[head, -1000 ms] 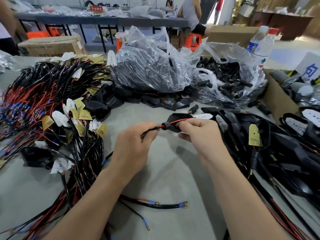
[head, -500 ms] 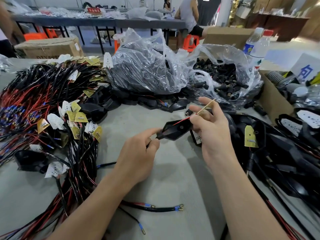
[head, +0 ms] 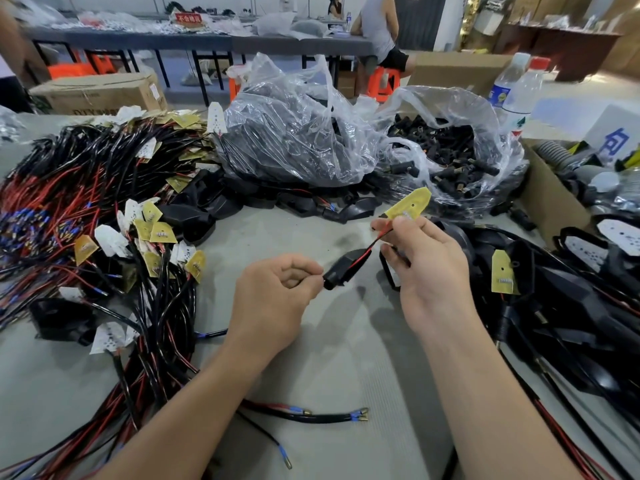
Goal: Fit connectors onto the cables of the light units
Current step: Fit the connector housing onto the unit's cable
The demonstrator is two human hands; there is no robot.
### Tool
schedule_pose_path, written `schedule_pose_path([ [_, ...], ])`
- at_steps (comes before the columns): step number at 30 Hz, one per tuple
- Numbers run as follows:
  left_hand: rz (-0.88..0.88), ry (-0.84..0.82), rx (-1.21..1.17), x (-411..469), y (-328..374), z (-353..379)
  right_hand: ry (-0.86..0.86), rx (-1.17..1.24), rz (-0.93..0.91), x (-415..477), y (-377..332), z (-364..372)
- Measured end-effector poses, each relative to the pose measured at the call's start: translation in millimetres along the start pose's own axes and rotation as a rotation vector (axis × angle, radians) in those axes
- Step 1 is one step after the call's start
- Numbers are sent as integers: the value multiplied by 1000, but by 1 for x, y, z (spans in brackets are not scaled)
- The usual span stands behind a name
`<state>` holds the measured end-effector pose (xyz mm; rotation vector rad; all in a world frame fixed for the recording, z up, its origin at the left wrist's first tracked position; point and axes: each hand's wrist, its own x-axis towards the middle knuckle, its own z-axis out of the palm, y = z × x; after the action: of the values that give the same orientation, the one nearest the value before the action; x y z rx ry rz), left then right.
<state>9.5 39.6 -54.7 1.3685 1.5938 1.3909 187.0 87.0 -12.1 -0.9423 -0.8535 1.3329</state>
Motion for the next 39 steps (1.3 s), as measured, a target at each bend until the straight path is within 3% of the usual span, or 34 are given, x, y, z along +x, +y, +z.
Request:
schedule_pose_path([
  [5,0,84,-368,4,7,-4,6,129,147,2,3,3],
  [9,-111,-119,-543,2,12,-6,-55,258,228,3,9,7],
  [12,-112,-220,-474,0,15,-5,-120,288,224,3,8,5],
  [15,-137,-252,-458,-2,20,-4,-145,126,130,4,4,3],
  [21,-407,-378,-495,8,34,7,-253,-13,130,3,0,1],
  [24,-465,-427,-515,15,35,13,-266,-234,40,1,2,3],
  [29,-360,-307,-474,16,22,24,-106,-774,-258,1,11,2],
  [33,-270,-293,-486,13,15,22,-102,-828,-245,-1,10,7],
  [39,-327,-422,-679,16,11,16,-124,-987,-381,-7,9,5],
])
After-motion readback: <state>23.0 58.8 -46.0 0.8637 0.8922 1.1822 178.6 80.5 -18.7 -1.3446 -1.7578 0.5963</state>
